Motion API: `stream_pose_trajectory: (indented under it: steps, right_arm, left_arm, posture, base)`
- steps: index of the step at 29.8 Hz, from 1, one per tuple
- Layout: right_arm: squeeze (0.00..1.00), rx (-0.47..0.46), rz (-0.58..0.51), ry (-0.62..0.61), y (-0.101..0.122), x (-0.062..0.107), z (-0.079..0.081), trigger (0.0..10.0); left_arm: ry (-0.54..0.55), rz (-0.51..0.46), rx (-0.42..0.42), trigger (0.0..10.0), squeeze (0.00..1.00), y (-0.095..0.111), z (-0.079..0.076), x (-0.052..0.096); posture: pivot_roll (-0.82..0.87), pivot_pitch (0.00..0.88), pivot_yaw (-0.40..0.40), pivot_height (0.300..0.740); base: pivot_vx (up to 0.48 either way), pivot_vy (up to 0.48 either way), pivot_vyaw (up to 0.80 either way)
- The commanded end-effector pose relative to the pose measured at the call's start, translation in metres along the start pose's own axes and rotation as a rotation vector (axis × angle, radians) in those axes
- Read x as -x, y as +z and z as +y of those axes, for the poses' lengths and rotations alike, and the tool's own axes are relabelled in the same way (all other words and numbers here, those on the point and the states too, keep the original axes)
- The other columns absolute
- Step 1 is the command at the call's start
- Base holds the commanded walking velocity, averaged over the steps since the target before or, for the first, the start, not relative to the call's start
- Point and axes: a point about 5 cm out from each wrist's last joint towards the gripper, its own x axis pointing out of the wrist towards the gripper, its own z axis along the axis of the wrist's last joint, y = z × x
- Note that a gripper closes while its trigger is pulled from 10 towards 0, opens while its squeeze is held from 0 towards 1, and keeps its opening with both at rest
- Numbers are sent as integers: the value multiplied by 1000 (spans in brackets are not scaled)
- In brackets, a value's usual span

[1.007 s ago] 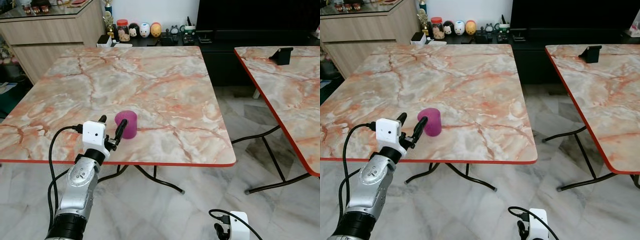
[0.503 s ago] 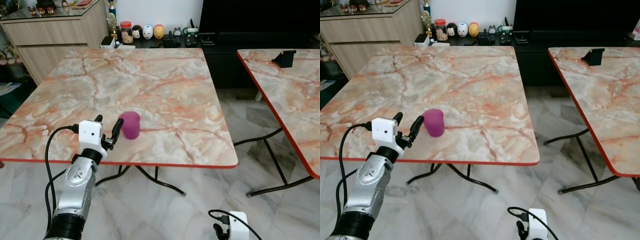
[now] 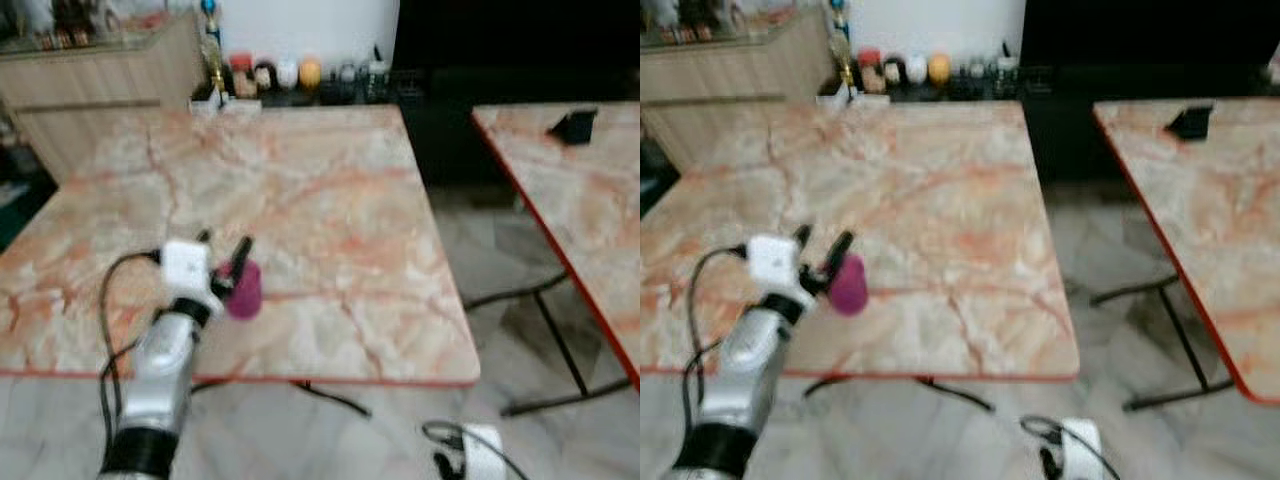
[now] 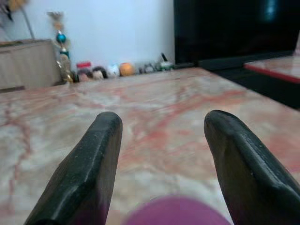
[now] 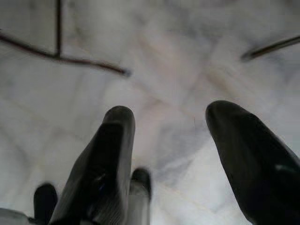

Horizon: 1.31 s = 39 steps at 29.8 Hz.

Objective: Setting the table

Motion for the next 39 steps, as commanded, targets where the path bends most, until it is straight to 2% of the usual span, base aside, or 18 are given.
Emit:
stream_pose_trajectory:
  steps: [1,7,11,14,18,19,22,24,27,28,29,30,33,35,37,39]
  right_arm:
    - [0,-10,7,26,-2,-1,11,10000]
    - [0,14,13,28,-2,-1,11,10000]
    - [0,4,13,15,-3,0,11,10000]
    - [0,4,17,12,-4,0,11,10000]
    - [0,1,23,10,-6,0,11,10000]
    - [0,1,23,10,-6,0,11,10000]
    - [0,0,24,13,-7,1,11,10000]
    - [0,-1,23,15,-7,1,11,10000]
    - [0,-8,21,12,-7,1,12,10000]
    - [0,-5,23,14,-7,1,12,10000]
    - [0,-4,24,16,-7,1,13,10000]
    - [0,-2,25,18,-8,1,13,10000]
    - [0,-9,23,17,-8,1,13,10000]
    - [0,-9,23,17,-7,1,14,10000]
    - [0,-11,22,16,-7,1,13,10000]
    - [0,-13,22,15,-7,1,13,10000]
  left_arm:
    - [36,0,-21,10000,0,2,14,5]
    - [19,9,-11,10000,0,6,18,8]
    - [-24,26,19,10000,0,9,19,14]
    - [-32,52,31,10000,0,13,25,20]
    - [-88,86,140,10000,0,21,24,23]
    - [-93,99,142,10000,1000,21,24,22]
    - [-141,142,237,10000,1000,20,15,20]
    - [-132,147,259,10000,1000,21,13,19]
    - [-79,174,248,10000,1000,20,17,17]
    - [-67,197,220,10000,82,18,19,16]
    - [-62,210,200,10000,82,16,20,16]
    - [-45,218,195,10000,0,15,22,16]
    - [29,285,217,10000,0,9,27,15]
    - [33,285,212,10000,0,9,28,15]
    - [65,296,259,10000,0,8,28,15]
    - [85,324,244,10000,0,7,30,15]
  posture:
    - [35,0,17,740]
    - [38,0,16,740]
    - [34,0,20,740]
    - [39,0,21,740]
    - [45,0,23,740]
    - [45,0,23,740]
    - [46,0,25,740]
    - [46,0,25,740]
    - [42,0,36,740]
    - [45,0,36,740]
    - [45,0,36,740]
    - [44,0,36,740]
    - [42,0,39,740]
    - [42,0,39,740]
    - [43,0,38,740]
    - [44,0,36,740]
  base:
    - [0,0,0]
    - [0,0,0]
    - [0,0,0]
    - [0,0,0]
    - [0,0,0]
    - [0,0,0]
    - [0,0,0]
    - [0,0,0]
    - [0,0,0]
    - [0,0,0]
    - [0,0,0]
    - [0,0,0]
    - [0,0,0]
    - [0,0,0]
    - [0,0,0]
    - [0,0,0]
